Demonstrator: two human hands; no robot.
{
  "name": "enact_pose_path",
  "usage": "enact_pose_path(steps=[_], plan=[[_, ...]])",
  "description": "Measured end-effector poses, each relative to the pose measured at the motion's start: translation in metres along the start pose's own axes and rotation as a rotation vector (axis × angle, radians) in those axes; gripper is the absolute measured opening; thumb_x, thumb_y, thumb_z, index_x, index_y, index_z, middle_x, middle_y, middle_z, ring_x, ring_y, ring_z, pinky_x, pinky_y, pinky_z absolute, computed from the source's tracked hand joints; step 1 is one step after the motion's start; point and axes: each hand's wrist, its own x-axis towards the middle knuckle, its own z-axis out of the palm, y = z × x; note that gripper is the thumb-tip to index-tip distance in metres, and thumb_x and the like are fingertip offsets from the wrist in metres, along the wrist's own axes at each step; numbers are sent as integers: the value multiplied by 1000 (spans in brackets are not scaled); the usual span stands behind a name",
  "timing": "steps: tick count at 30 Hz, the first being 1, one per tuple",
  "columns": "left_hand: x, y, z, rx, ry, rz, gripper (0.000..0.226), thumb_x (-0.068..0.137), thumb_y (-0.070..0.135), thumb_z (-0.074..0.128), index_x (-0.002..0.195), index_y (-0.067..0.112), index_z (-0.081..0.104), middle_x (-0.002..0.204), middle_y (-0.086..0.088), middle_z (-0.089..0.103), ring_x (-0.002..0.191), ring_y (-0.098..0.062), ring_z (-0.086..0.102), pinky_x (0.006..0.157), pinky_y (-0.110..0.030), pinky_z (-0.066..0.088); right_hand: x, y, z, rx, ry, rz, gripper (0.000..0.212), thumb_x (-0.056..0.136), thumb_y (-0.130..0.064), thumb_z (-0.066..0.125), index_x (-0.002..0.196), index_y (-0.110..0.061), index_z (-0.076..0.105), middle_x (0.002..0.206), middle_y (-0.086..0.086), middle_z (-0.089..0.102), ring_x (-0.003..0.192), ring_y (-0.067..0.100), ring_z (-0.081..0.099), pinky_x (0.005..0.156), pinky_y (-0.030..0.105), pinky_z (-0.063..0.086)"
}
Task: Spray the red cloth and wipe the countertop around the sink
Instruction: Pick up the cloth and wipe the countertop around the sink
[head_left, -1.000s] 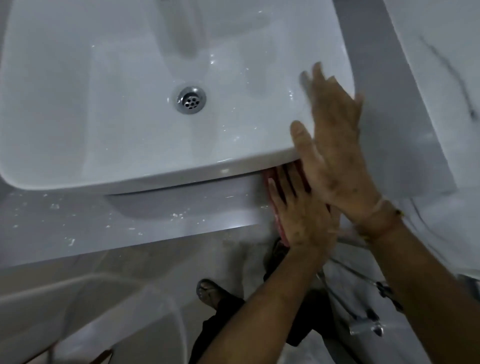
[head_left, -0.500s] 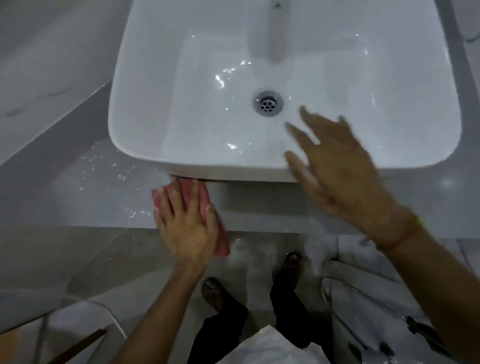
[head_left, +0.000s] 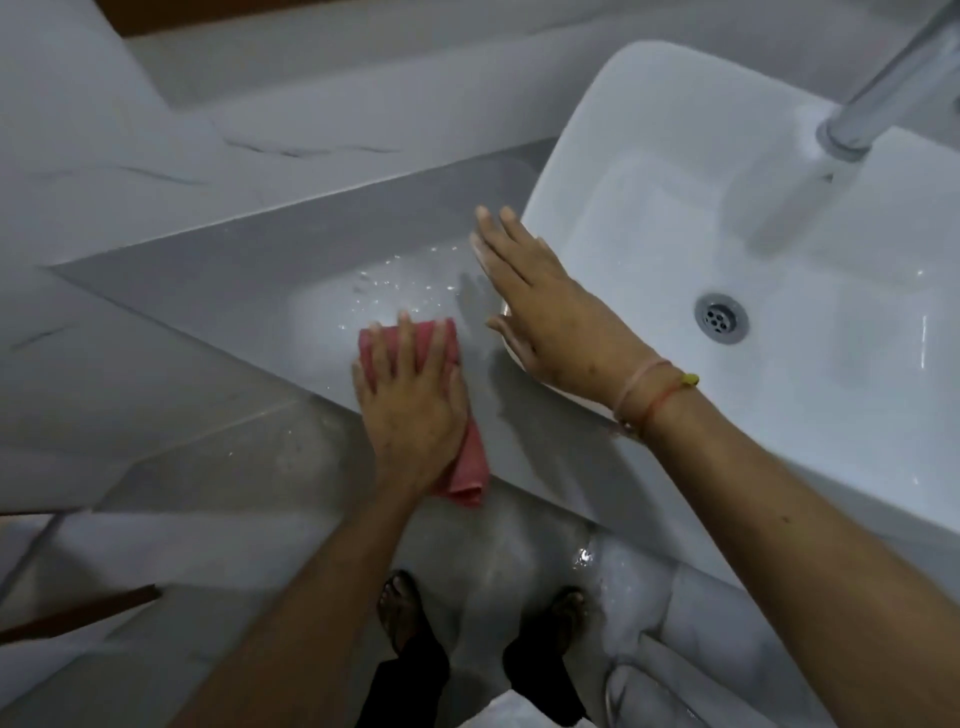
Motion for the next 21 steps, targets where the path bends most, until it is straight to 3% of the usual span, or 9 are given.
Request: enact_pose_path(steps=[3,7,10,12,15,17,21], plan=[[35,-28,-15,9,20,-53,56,97,46,25,149,32,9,162,-8,8,148,-36,2,120,-54,8,-1,-1,0,1,7,17,64,97,-15,45,149,-4,9,161,10,1,148,23,-4,122,35,7],[85,-43,-36,44,122,-99,50,98,33,27,147,24,26,155,-14,28,140,-39,24,119,-48,13,-1,-3,-2,-18,23,17,61,97,-14,44,148,-3,12,160,12,5,148,24,-1,122,32,7],[109,-37,-40,38,92,-70,49,98,30,28,146,20,27,154,-16,28,137,-41,26,118,-50,16,1,-4,-1,-43,29,15,59,97,-13,43,147,-1,15,160,14,8,148,26,1,122,31,7],[110,-27,-38,17,58,68,49,98,31,29,146,20,28,153,-17,30,138,-40,28,116,-52,21,1,-5,-1,-48,24,14,58,97,-12,43,147,0,16,159,15,9,148,27,2,122,32,7],[97,-26,-29,112,-6,492,51,98,36,24,146,21,25,150,-16,35,137,-36,30,115,-50,24,1,-5,-3,-45,20,10,57,96,-11,43,146,1,18,159,17,11,148,29,3,122,32,7],[98,-47,-29,193,-58,662,53,99,41,18,149,24,19,151,-12,34,139,-32,29,117,-48,24,1,-5,-4,-38,19,14,57,97,-12,43,146,1,17,159,17,11,148,28,3,122,31,5],[133,-84,-40,233,-32,620,53,97,41,19,148,26,24,148,-12,41,136,-33,35,115,-46,28,2,-7,-4,-20,31,20,56,97,-13,44,146,1,19,158,18,15,147,29,6,122,35,9]])
